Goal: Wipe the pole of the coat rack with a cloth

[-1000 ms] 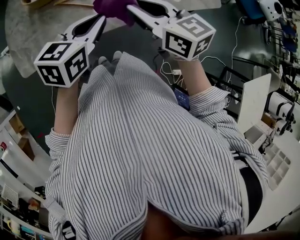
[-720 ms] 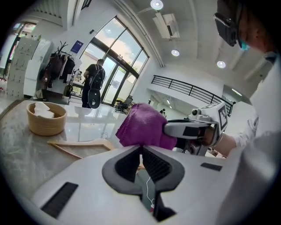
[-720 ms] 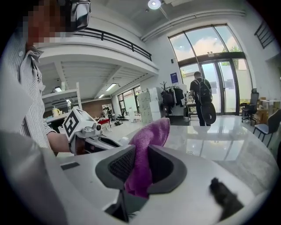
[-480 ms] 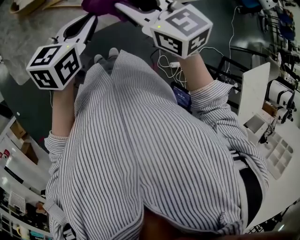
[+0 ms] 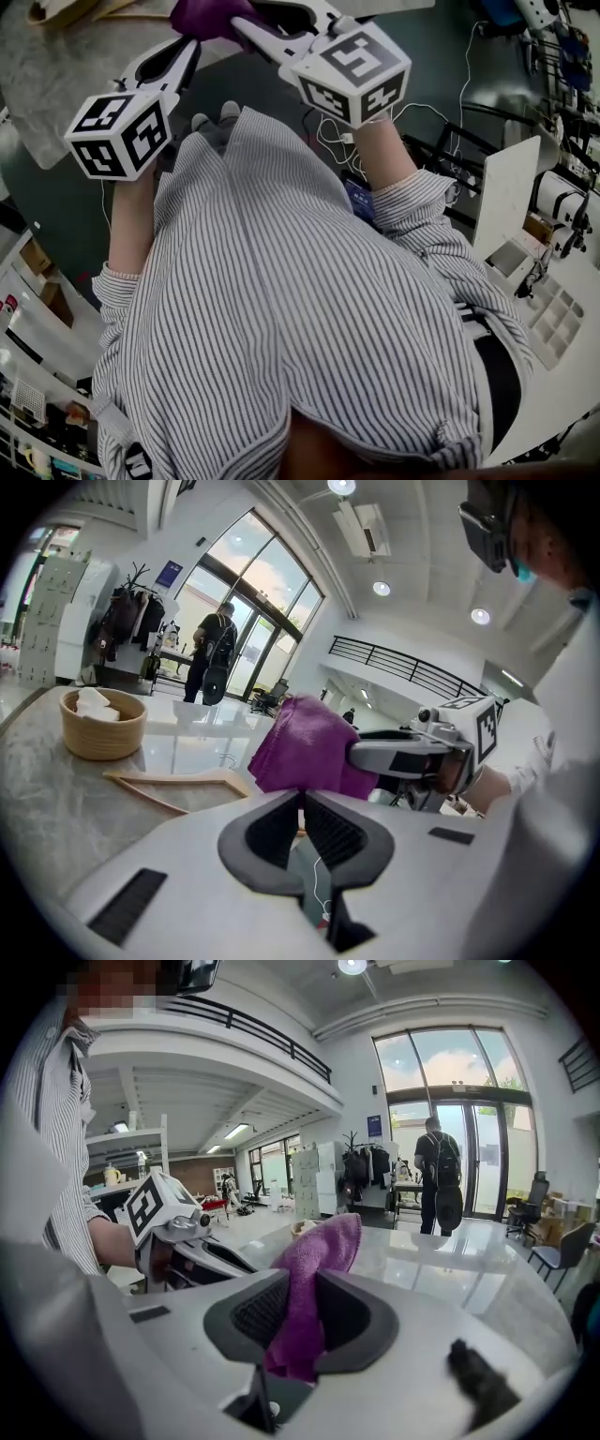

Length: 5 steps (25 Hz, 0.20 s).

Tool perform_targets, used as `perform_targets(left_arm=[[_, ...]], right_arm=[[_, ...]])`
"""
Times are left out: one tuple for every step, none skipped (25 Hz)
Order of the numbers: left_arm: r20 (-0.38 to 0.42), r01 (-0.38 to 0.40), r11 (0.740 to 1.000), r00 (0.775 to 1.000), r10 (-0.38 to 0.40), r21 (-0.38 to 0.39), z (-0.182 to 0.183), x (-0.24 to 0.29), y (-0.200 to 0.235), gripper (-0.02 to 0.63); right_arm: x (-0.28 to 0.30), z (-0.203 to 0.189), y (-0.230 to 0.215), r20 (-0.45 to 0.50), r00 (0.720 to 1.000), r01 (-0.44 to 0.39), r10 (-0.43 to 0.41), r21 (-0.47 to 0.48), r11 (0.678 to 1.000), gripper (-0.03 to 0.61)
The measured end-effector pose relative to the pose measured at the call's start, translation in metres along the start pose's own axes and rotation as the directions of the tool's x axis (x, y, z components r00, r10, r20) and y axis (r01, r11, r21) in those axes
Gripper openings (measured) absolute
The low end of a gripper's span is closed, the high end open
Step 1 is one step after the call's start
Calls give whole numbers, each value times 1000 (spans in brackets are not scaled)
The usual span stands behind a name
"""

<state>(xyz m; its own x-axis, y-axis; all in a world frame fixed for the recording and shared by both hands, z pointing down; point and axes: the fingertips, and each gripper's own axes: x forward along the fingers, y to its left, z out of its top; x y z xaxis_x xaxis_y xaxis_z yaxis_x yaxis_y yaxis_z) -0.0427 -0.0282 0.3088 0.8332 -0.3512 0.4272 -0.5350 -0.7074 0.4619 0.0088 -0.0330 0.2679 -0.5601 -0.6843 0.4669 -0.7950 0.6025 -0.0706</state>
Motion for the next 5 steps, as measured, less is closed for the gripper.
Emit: perform_targets(left_arm=[[-3, -3, 1000, 1000, 3, -1, 0, 0, 2, 28], [-5, -5, 1000, 1000, 5, -2, 0, -1, 4, 28], [-7, -9, 1000, 1000, 9, -4, 1, -1, 7, 28], [-9, -12, 1000, 1000, 12, -6, 1, -2, 10, 28], [-11, -16, 1000, 1000, 16, -8, 2, -2, 13, 28]], right_arm=[[2, -1, 0, -1, 1000, 7, -7, 2, 1000, 89], [5, -1, 0, -1, 1000, 14, -14, 5, 1000, 89], [7, -1, 1, 0, 1000, 20, -20, 7, 1000, 89], [10, 0, 1, 3, 1000, 26, -26, 9, 1000, 89], [13, 1, 1, 5, 1000, 31, -31, 12, 999, 89]])
